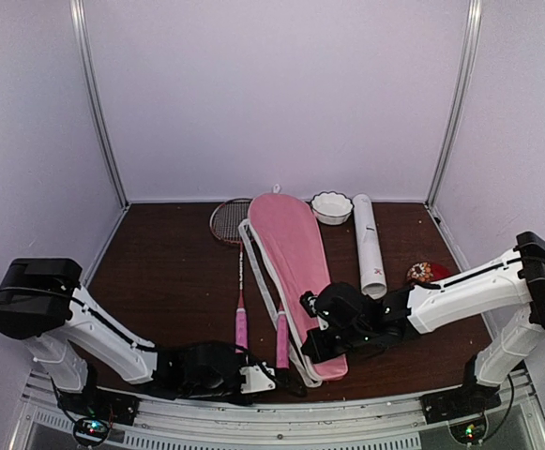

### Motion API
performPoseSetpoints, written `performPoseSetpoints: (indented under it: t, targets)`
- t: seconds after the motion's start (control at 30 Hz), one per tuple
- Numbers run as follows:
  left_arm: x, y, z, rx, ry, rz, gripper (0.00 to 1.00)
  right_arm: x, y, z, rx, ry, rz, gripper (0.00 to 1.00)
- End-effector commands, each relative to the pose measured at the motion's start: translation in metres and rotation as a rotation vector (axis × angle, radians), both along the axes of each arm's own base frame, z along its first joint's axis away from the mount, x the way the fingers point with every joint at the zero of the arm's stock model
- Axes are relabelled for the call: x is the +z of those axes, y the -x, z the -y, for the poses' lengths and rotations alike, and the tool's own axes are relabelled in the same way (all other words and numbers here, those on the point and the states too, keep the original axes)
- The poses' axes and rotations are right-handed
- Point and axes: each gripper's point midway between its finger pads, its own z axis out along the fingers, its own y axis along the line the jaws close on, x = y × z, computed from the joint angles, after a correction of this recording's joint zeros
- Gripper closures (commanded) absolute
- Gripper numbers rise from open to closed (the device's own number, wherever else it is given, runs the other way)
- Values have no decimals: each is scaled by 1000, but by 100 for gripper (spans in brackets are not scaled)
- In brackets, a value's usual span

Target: Pack up the badminton gear

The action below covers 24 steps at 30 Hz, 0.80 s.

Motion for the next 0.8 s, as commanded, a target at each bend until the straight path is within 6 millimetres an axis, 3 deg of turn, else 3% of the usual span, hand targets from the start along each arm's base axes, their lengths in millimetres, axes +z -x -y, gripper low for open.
performPoseSetpoints:
  t: [0.0, 0.23, 0.6, 0.77]
  targets:
    - [8, -4, 9, 12, 52, -9, 69, 15, -2, -14, 6, -118, 7, 100]
    - [11, -18, 16, 76, 86, 5, 79, 15, 1, -17, 9, -163, -10, 100]
    - [58, -32, 26, 135, 214, 43, 83, 19, 7, -23, 18, -220, -47, 100]
    - [53, -44, 29, 140, 249, -1, 84, 30, 9, -23, 15, -267, -42, 100]
